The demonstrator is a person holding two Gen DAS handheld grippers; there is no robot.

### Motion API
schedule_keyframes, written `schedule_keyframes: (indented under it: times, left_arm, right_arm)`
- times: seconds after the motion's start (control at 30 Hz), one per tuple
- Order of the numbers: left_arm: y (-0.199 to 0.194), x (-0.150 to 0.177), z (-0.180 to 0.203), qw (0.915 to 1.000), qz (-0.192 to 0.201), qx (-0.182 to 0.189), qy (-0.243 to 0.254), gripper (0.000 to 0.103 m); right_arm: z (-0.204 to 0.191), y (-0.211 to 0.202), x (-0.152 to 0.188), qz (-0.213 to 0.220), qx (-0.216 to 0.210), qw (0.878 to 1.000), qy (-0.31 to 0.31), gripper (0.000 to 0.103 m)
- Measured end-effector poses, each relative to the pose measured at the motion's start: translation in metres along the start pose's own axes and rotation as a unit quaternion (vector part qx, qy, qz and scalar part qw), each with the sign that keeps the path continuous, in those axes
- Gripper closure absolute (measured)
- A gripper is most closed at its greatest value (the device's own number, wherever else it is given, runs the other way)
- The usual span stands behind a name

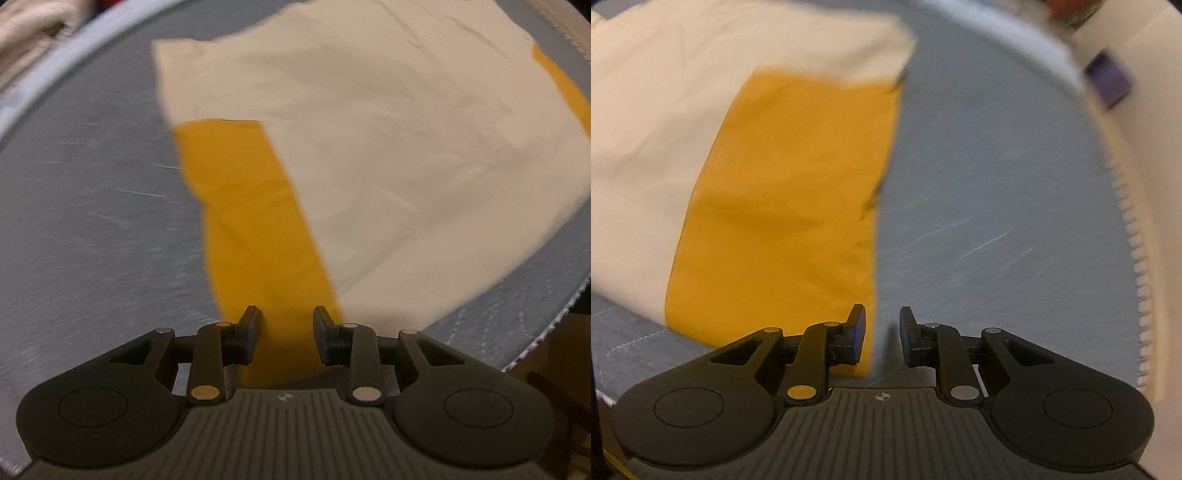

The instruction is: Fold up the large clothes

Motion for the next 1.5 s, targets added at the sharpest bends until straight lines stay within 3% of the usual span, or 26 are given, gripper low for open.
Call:
schedule_keyframes:
  times: [0.07, 0.13, 0.23, 0.3, 0.33, 0.4, 0.43, 0.5, 0.57, 0.73, 0.87, 1.0, 1.1, 1.2, 1.5]
  left_arm:
    - [-0.024, 0.0, -0.004, 0.9988, 0.035, -0.023, -0.024, 0.067]
    - [-0.058, 0.002, -0.006, 0.9916, 0.1, -0.028, -0.076, 0.066]
    - [-0.104, 0.015, 0.004, 0.9645, 0.204, 0.021, -0.166, 0.059]
    - [-0.118, 0.025, 0.016, 0.9447, 0.249, 0.067, -0.202, 0.059]
    - [-0.122, 0.032, 0.025, 0.9374, 0.265, 0.079, -0.212, 0.059]
    - [-0.12, 0.044, 0.043, 0.9314, 0.281, 0.08, -0.217, 0.059]
    - [-0.113, 0.053, 0.052, 0.9303, 0.282, 0.079, -0.22, 0.059]
    - [-0.094, 0.061, 0.067, 0.9349, 0.261, 0.079, -0.227, 0.064]
    - [-0.077, 0.066, 0.075, 0.941, 0.227, 0.074, -0.24, 0.072]
    - [-0.044, 0.052, 0.063, 0.9384, 0.221, 0.088, -0.251, 0.072]
    - [-0.014, 0.054, 0.046, 0.923, 0.177, 0.131, -0.316, 0.068]
    - [0.004, 0.055, 0.034, 0.9097, 0.156, 0.138, -0.359, 0.05]
    - [0.017, 0.06, 0.02, 0.8871, 0.142, 0.15, -0.413, 0.042]
    - [0.026, 0.068, 0.012, 0.8699, 0.134, 0.154, -0.449, 0.041]
    - [0.035, 0.068, -0.009, 0.836, 0.171, 0.136, -0.504, 0.04]
  right_arm:
    - [0.009, -0.04, -0.011, 0.072, -0.024, 0.994, 0.074, 0.084]
    - [0.01, -0.079, -0.015, 0.134, -0.045, 0.982, 0.123, 0.08]
    - [-0.007, -0.136, -0.01, 0.209, -0.102, 0.957, 0.174, 0.073]
    - [-0.024, -0.16, 0.001, 0.239, -0.133, 0.942, 0.193, 0.06]
    - [-0.034, -0.167, 0.008, 0.249, -0.146, 0.937, 0.199, 0.059]
    - [-0.057, -0.172, 0.023, 0.266, -0.168, 0.926, 0.207, 0.059]
    - [-0.07, -0.169, 0.032, 0.264, -0.172, 0.927, 0.204, 0.059]
    - [-0.091, -0.157, 0.037, 0.234, -0.16, 0.943, 0.174, 0.059]
    - [-0.102, -0.151, 0.036, 0.247, -0.152, 0.947, 0.141, 0.059]
    - [-0.122, -0.143, 0.036, 0.252, -0.122, 0.958, 0.06, 0.059]
    - [-0.131, -0.144, 0.039, 0.237, -0.13, 0.96, 0.068, 0.059]
    - [-0.132, -0.148, 0.043, 0.238, -0.133, 0.96, 0.069, 0.059]
    - [-0.132, -0.146, 0.045, 0.233, -0.136, 0.96, 0.069, 0.059]
    - [-0.134, -0.145, 0.045, 0.231, -0.136, 0.961, 0.064, 0.059]
    - [-0.138, -0.141, 0.047, 0.224, -0.144, 0.962, 0.061, 0.059]
Point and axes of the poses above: each gripper's, at about its wrist camera, not at the fingertips, and y roughly the way its jaws point, z to its right, x to its underside, the point moved 5 cm from there along y, roughly the way its jaws point, and after that the axes turned 2 degrees about y, right-handed, at the moved point
